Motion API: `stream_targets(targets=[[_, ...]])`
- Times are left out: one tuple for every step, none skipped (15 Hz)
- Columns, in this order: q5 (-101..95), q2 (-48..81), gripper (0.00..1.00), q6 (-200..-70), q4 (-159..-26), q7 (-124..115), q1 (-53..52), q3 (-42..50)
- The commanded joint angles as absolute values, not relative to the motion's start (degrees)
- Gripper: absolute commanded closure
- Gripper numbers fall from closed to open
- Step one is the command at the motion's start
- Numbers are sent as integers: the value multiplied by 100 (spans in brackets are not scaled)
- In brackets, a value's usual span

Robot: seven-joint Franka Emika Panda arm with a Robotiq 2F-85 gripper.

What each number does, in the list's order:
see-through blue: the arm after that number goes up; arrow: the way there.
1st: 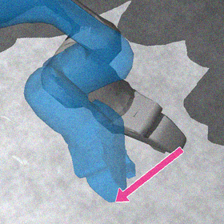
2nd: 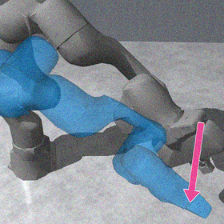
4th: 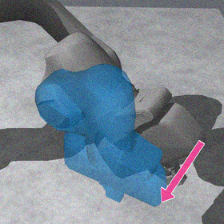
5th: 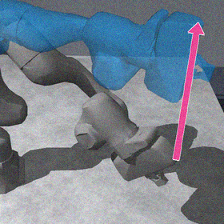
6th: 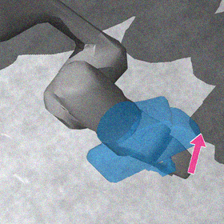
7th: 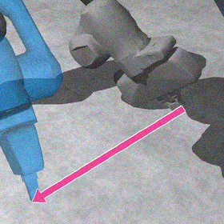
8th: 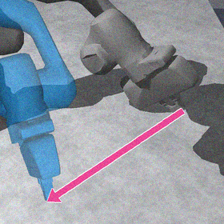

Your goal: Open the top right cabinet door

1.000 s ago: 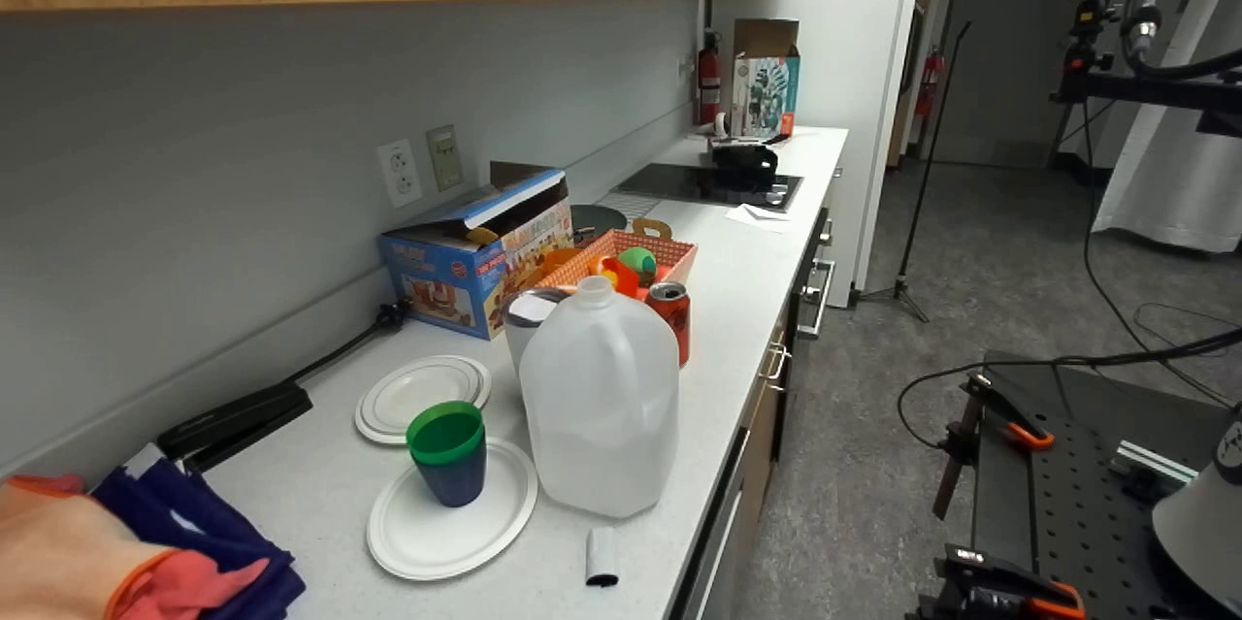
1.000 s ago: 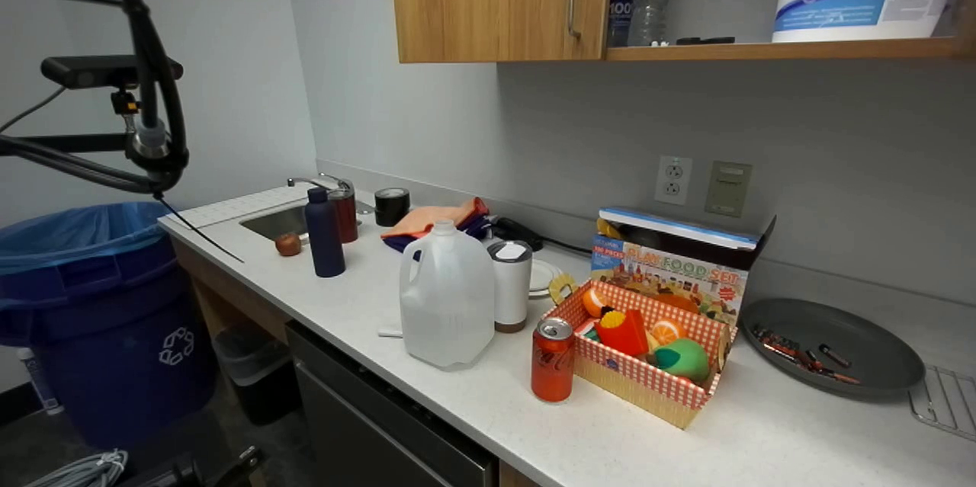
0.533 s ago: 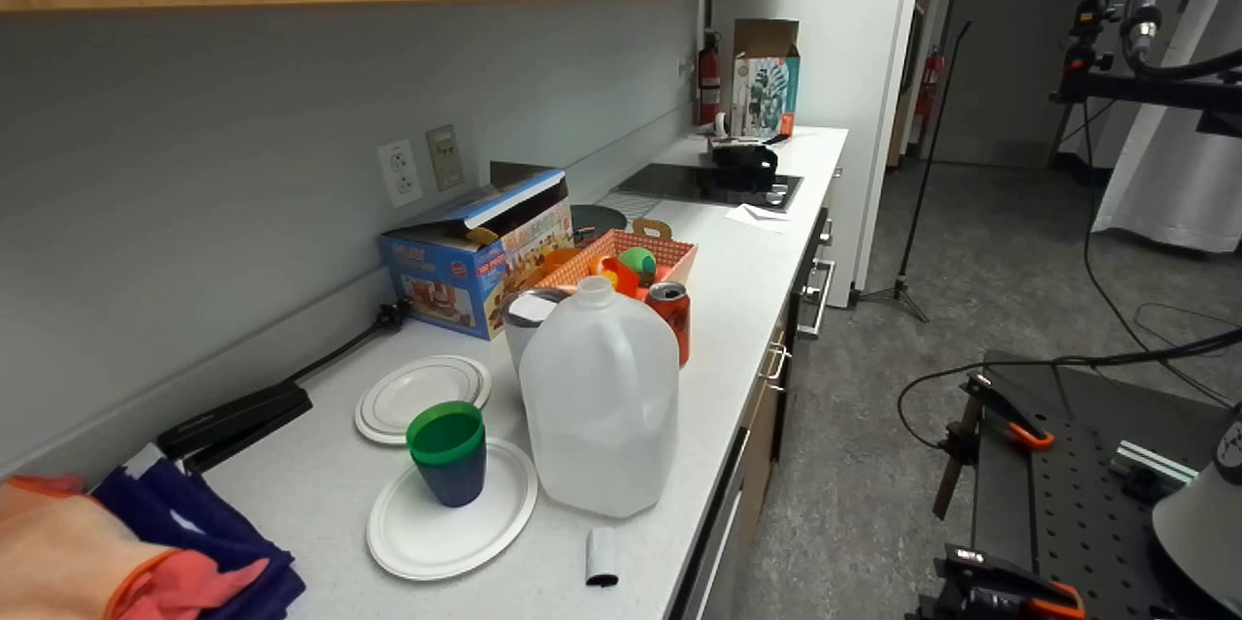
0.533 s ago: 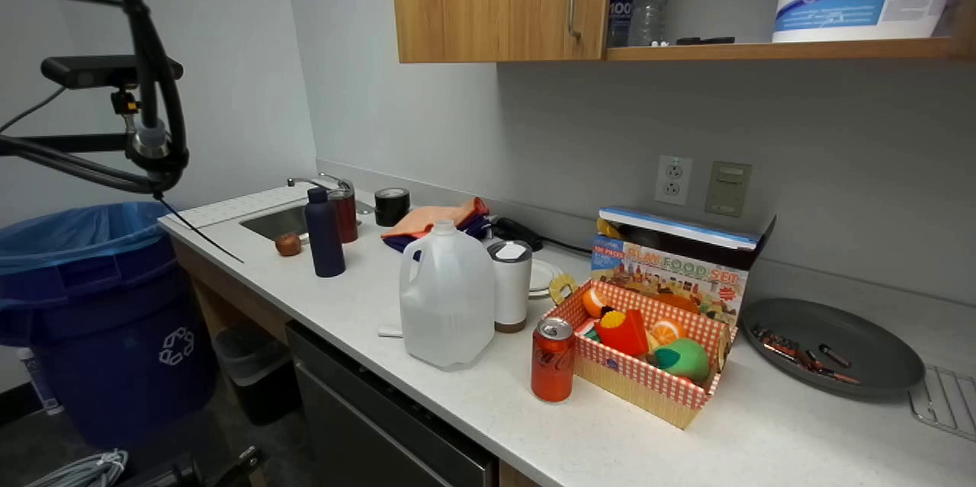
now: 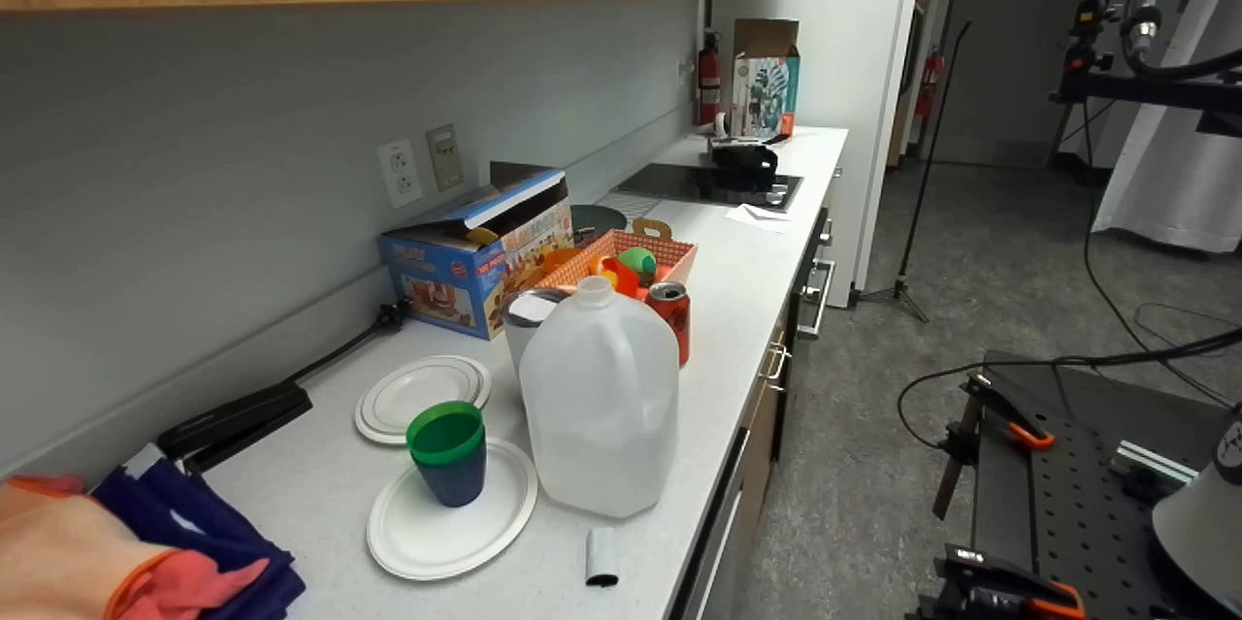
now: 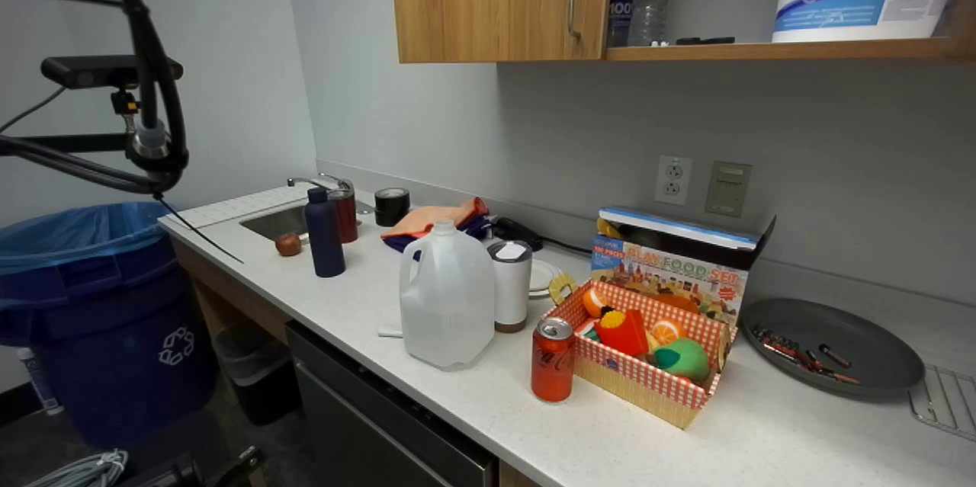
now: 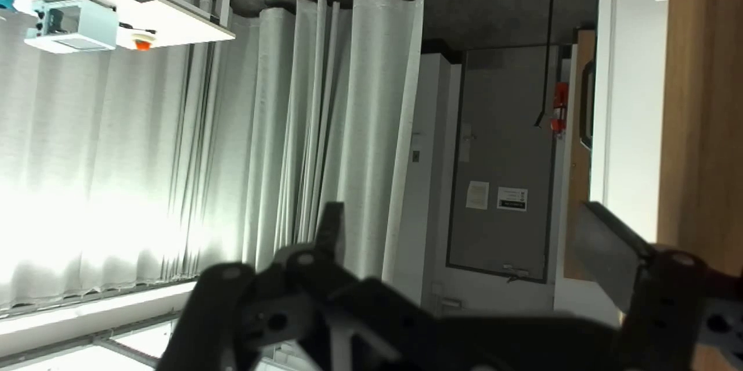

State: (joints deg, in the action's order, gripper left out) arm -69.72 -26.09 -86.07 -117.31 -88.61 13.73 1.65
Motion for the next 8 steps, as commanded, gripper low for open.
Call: stream_targets(targets=[[-7015,-2769,0,-8512,-11811,-8787,1051,331],[-7084,-2846,0,-8465,-11859,-8722,1026,309],[-7149,-2892,0,-8423,-11881,-8684,1014,290],[-7203,-2947,0,-8369,-11896,-8605,1003,271],[-7264,-2978,0,-8290,-11896,-8551,997,250],[-7362,-3014,0,-8194,-11893,-8487,990,224],[-7446,-3070,0,-8127,-11904,-8419,965,215],[-7490,-3148,0,-8090,-11922,-8317,920,215]])
